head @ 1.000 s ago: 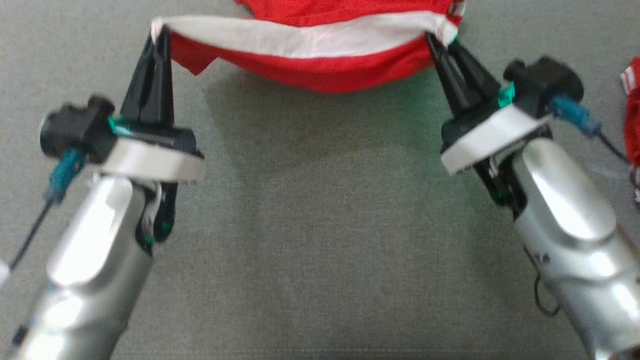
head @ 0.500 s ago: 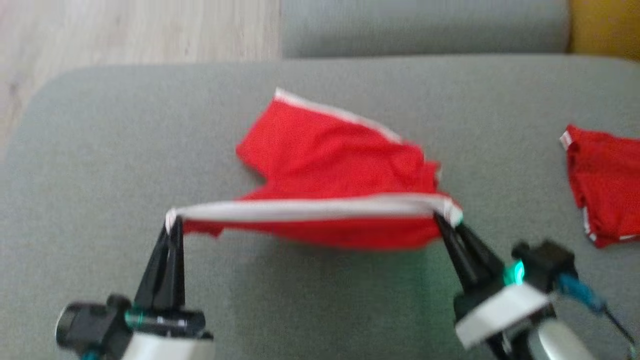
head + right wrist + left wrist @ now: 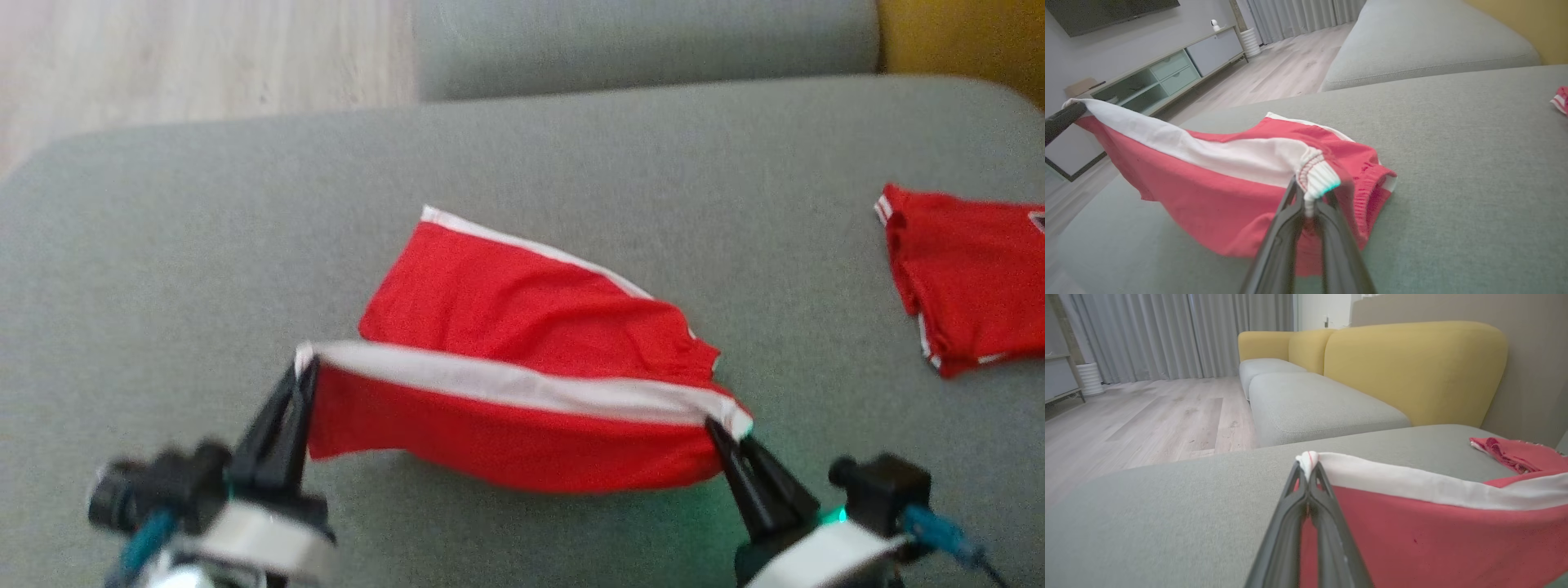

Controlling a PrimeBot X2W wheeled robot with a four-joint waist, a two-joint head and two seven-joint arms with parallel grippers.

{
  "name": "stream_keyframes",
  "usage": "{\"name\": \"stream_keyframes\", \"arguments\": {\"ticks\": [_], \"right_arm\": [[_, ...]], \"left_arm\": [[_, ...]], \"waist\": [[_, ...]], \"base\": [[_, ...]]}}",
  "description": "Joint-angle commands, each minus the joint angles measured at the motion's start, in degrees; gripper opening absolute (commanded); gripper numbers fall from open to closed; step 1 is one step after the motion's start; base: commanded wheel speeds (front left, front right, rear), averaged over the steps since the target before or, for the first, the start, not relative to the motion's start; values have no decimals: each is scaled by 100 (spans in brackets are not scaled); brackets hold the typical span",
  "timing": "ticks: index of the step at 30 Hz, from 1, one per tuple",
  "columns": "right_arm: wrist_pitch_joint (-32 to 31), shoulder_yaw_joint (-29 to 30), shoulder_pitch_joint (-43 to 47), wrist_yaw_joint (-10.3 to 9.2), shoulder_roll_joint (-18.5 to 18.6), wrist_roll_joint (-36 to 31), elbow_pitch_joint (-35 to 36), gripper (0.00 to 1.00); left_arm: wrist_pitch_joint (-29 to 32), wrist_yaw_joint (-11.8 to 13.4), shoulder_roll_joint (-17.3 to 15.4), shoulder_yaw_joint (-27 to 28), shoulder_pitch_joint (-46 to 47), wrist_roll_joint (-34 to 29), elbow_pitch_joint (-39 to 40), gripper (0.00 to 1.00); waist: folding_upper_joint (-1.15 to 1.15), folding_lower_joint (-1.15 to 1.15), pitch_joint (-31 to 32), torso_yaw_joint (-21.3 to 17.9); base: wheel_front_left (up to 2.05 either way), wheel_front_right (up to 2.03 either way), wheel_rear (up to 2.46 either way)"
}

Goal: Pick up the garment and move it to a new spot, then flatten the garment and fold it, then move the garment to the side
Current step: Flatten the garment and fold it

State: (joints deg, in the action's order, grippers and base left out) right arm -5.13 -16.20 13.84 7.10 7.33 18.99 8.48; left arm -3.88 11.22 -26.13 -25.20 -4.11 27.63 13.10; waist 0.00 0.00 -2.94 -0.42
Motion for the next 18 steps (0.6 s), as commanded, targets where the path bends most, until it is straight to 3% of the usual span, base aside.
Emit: {"name": "stream_keyframes", "arguments": {"ticks": [1,7,10,18], "right_arm": [[9,-51,-559,39,-22,-137,40,0],[27,49,-1423,39,-315,-159,-581,0],[85,-43,-2104,39,-408,-229,-1120,0],[310,-302,-2821,39,-443,-7,-1904,0]], "left_arm": [[85,-215,-225,142,824,-89,-169,0],[464,-811,-225,85,2320,-17,-1330,0],[677,-1140,-242,93,3257,18,-2285,0],[894,-1500,-95,-75,4303,0,-3608,0]], "waist": [[0,0,-375,-184],[0,0,-1096,-529],[0,0,-1530,-778],[0,0,-1925,-1000]], "base": [[0,0,0],[0,0,0],[0,0,0],[0,0,0]]}}
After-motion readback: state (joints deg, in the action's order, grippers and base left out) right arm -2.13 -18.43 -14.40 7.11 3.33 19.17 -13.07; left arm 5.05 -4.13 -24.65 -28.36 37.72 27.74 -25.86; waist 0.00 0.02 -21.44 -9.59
